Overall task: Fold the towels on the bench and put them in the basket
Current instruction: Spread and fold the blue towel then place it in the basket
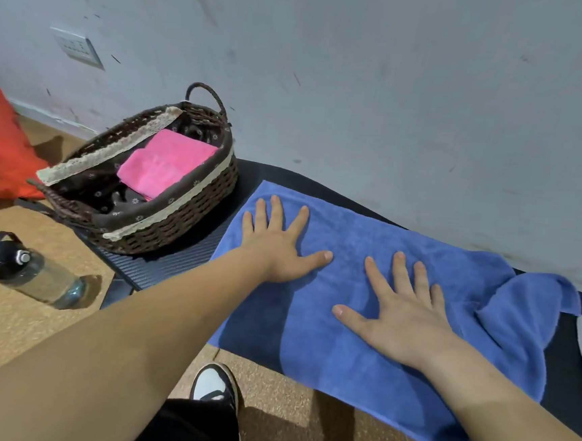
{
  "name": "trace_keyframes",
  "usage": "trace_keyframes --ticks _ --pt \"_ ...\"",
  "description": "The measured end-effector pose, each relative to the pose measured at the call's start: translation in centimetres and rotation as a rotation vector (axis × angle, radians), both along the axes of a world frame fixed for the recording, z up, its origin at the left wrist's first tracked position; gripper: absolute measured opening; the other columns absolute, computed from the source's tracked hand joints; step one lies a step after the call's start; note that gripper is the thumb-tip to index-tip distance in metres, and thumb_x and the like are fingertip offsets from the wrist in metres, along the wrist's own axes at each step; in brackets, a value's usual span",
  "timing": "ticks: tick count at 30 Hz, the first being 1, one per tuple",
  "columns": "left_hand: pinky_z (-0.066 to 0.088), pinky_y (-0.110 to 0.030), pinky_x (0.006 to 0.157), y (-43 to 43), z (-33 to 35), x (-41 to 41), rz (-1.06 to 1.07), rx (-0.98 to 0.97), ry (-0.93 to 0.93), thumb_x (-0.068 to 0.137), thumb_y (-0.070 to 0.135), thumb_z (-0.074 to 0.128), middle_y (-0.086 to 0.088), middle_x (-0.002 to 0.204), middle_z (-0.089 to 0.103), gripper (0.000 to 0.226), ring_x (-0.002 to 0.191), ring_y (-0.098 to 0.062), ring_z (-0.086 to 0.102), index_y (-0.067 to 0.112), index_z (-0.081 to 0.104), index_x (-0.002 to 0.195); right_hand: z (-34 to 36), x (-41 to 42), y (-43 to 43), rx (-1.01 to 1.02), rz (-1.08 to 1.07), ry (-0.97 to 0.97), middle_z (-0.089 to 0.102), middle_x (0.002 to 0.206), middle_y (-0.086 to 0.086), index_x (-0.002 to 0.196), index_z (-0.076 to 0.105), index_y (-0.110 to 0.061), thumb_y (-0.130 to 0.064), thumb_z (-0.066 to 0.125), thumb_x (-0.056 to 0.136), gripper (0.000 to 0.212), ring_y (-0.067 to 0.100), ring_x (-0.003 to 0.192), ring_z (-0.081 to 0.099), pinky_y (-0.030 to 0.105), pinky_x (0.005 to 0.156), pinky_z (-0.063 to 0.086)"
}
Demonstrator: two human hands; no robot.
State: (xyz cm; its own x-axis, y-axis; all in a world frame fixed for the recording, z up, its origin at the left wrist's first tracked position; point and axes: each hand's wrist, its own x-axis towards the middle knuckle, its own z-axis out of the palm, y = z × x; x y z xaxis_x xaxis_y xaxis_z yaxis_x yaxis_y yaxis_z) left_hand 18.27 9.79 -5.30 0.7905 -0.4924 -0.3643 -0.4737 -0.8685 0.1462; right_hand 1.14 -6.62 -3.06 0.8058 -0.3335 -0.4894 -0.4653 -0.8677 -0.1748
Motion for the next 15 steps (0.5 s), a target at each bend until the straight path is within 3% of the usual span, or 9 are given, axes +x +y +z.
trace_keyframes --ticks 6,11,15 --pt "-0.012 -0.055 0.126 -0.2 -0.1 4.1 -0.065 -0.041 -0.068 0.082 0.094 0.029 -0.01 0.17 -0.024 0.1 0.156 -0.035 -0.024 0.046 -0.006 0.162 -0.9 1.5 0.0 0.117 0.033 -0.223 -0.027 0.17 -0.003 0.163 -0.005 -0.042 -0.082 0.04 0.089 0.095 0.02 0.154 -0.031 0.048 0.126 -0.016" --pt "-0.005 -0.056 0.127 -0.5 0.1 2.7 -0.147 -0.051 -0.211 0.099 0.073 0.022 -0.011 0.172 -0.017 0.081 0.158 -0.038 -0.015 0.032 -0.002 0.165 0.3 0.1 -0.4 0.148 0.098 -0.317 -0.02 0.172 -0.001 0.165 0.006 -0.036 -0.069 0.048 0.095 0.088 0.019 0.157 -0.023 0.043 0.127 -0.011" --pt "0.002 -0.056 0.127 -3.2 1.4 -2.0 -0.193 -0.123 -0.218 0.103 0.055 0.041 -0.015 0.173 -0.008 0.072 0.159 -0.039 -0.007 0.023 0.021 0.164 1.8 -2.0 -2.8 0.117 0.102 -0.335 -0.008 0.174 0.004 0.163 0.025 -0.03 -0.067 0.049 0.096 0.08 0.021 0.159 -0.016 0.042 0.127 -0.008"
